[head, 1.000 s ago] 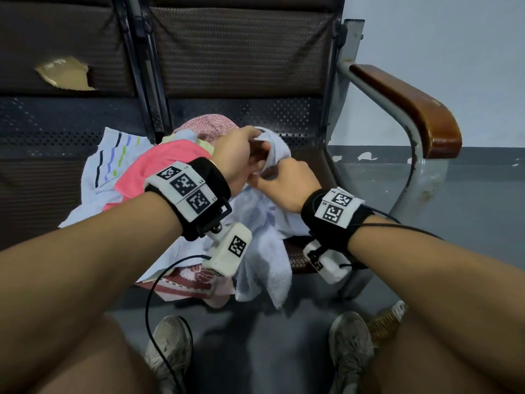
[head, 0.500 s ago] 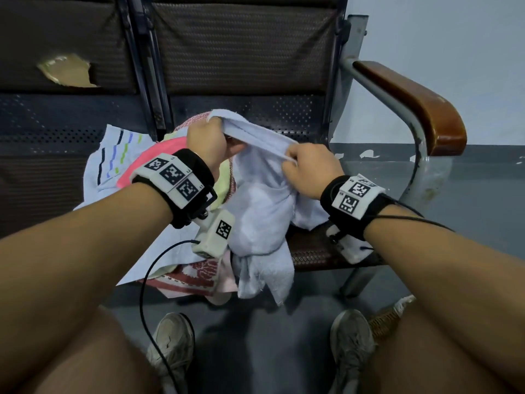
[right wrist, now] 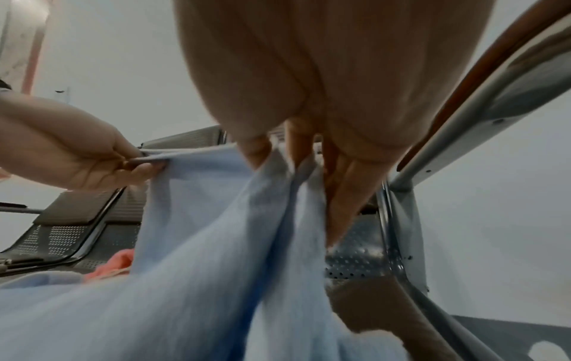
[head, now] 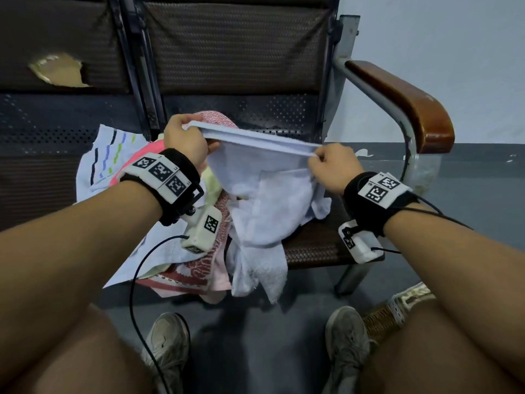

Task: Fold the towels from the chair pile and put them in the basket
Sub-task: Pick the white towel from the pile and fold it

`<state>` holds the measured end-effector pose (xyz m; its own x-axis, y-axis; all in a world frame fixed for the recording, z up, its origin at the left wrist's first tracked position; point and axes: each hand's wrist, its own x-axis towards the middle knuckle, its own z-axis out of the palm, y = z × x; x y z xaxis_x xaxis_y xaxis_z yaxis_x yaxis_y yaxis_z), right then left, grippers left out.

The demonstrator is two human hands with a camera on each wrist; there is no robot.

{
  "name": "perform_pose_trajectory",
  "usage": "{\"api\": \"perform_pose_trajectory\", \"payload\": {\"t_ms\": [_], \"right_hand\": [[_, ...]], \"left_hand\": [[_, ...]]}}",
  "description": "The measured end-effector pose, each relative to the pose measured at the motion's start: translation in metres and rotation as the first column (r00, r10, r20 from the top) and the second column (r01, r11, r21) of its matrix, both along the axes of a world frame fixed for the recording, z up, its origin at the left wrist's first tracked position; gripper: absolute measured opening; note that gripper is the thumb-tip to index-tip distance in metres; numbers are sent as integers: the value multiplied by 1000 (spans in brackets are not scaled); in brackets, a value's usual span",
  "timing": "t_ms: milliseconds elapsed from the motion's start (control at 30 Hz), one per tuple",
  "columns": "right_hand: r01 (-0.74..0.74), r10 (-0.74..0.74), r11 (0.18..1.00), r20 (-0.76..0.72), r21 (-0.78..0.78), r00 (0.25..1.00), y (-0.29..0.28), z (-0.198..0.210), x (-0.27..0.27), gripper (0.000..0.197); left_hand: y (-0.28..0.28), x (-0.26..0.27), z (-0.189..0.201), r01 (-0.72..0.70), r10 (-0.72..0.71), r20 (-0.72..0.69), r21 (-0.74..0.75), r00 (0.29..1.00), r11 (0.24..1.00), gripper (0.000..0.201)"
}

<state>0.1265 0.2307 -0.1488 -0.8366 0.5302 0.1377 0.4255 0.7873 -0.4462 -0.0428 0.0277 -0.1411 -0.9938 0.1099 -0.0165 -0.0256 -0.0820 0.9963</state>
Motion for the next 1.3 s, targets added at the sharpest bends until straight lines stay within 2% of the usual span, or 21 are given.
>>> {"api": "perform_pose_trajectory", "payload": {"t_ms": [67,133,233,300,367,500,600,667,767,833,900,967,1033,1133,1300], "right_hand": [[-55,54,998,217,-5,975,0,-5,4,30],[-77,70,997,308,9,949,1,-6,6,26],[-16,15,1000,208,2,978,7,-3,6,22],[32,-27,998,91,-62,996,13,-1,7,34],[44,-40,992,33,-117,999,18,-2,11,46],[-41,48,997,118,-58,992,23,-5,24,45],[-110,107,994,237,1,966,23,-7,27,28],[-137,119,990,288,44,950,16,-10,25,24],[-186,151,979,307,86,939,7,-12,22,32],[-233,198,967,279,98,940,5,-11,22,28],[-288,260,954,250,81,933,5,-11,24,17],[-322,298,945,262,55,918,5,-12,28,22],[-289,269,956,251,48,930,9,-14,30,22],[-175,173,984,142,8,975,17,-14,31,27],[-99,100,986,6,-131,995,28,-10,36,20]], "left_hand": [[1,2,-1,19,-19,22,7,1000,1000,32],[3,1,-2,36,-36,44,-13,998,999,34],[4,-2,-1,49,-46,84,-42,995,998,25],[3,-2,1,65,-61,105,-33,993,997,12],[0,-3,0,87,-81,111,-49,990,995,12],[-10,-5,-6,89,-77,140,-81,987,993,22],[-16,-8,-8,86,-79,240,-17,968,996,34],[-18,-8,-8,75,-76,238,13,968,997,42],[-20,-8,-7,86,-90,195,26,977,996,57],[-23,-10,-7,90,-97,191,45,977,995,65],[-27,-13,-9,66,-73,180,42,981,997,56],[-30,-16,-12,58,-52,149,-36,987,998,44],[-32,-17,-15,70,-54,145,-107,988,992,42],[-32,-16,-16,94,-72,187,-112,980,989,42],[-33,-11,-15,139,-115,192,-117,975,983,38]]}}
